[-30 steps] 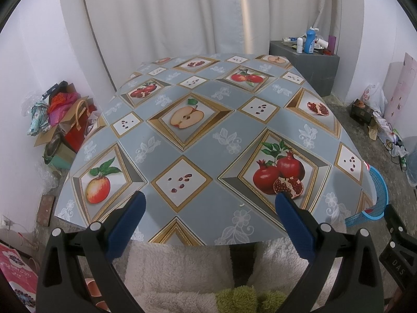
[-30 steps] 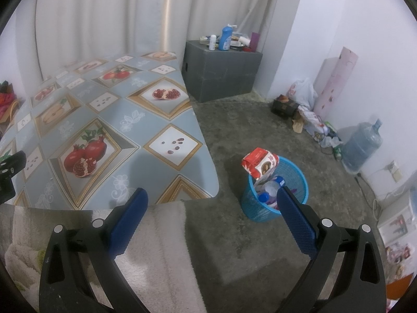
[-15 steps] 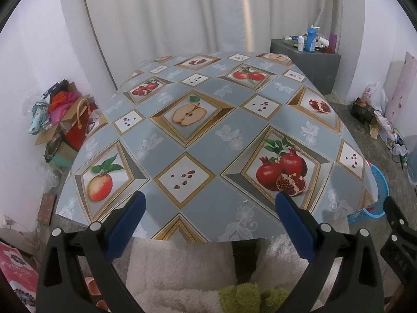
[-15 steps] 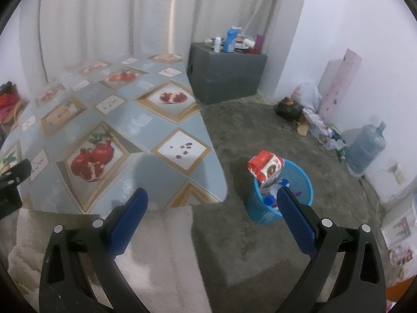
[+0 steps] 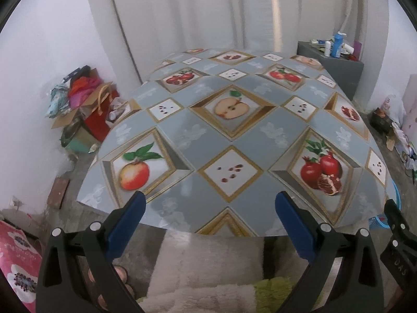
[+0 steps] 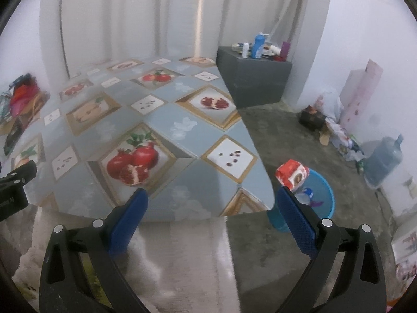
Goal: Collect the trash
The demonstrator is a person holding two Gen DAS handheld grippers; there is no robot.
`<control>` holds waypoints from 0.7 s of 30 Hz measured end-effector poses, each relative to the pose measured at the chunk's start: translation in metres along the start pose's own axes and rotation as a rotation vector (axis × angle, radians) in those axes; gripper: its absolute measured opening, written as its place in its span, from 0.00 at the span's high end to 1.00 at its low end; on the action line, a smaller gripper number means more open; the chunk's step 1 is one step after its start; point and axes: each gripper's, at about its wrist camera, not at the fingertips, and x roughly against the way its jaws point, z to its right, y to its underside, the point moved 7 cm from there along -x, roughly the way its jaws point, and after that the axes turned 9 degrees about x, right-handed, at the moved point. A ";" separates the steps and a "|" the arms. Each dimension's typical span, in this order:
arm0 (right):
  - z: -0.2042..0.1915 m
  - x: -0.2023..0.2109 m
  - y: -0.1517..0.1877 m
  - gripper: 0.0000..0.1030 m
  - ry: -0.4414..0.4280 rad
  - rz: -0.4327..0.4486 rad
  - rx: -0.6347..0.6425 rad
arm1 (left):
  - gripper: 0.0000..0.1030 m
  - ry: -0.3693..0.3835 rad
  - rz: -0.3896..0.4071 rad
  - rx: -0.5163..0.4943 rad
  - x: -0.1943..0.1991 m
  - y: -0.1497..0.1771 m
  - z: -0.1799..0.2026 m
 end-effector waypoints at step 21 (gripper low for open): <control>-0.005 0.007 0.001 0.08 0.010 0.004 -0.014 | 0.05 0.003 0.010 0.004 0.004 -0.004 -0.007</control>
